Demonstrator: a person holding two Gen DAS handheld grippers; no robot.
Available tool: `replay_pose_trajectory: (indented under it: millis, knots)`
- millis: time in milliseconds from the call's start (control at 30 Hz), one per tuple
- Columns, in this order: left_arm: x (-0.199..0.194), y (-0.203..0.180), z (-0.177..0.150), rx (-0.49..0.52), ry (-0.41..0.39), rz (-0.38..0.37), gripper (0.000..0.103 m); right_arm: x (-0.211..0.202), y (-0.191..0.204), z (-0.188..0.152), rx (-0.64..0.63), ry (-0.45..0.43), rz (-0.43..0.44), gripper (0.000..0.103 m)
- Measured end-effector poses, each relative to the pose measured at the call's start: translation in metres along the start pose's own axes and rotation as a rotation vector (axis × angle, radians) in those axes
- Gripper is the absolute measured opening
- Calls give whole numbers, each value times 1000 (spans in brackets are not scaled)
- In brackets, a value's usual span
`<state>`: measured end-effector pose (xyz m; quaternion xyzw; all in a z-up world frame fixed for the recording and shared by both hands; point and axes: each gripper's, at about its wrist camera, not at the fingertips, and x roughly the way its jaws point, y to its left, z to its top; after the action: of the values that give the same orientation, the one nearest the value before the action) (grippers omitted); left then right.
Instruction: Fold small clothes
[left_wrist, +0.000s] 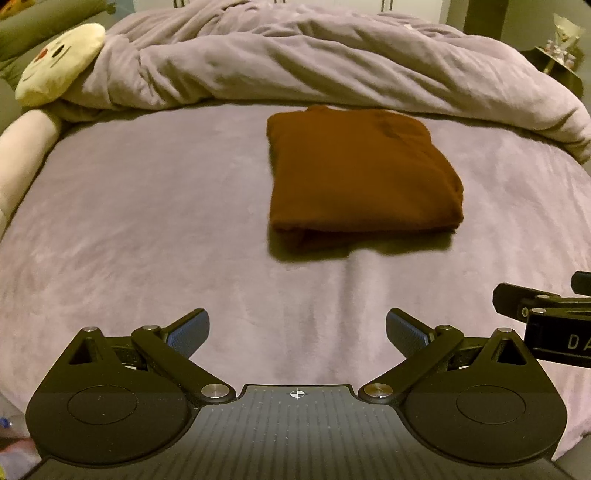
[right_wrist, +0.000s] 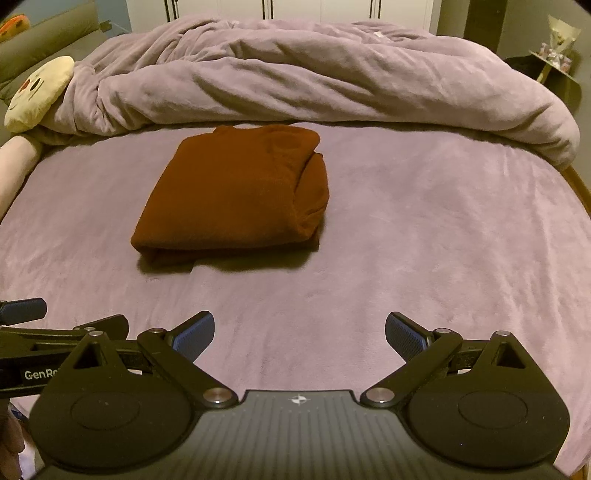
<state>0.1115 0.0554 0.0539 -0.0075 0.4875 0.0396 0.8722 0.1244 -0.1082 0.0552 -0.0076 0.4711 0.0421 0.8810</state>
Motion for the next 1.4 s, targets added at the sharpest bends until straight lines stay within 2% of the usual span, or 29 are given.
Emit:
replay_pose_trajectory:
  millis: [1400]
  knots:
    - [3,-8,2,27,-13,24,103,0,1,0,7,-8,22,99]
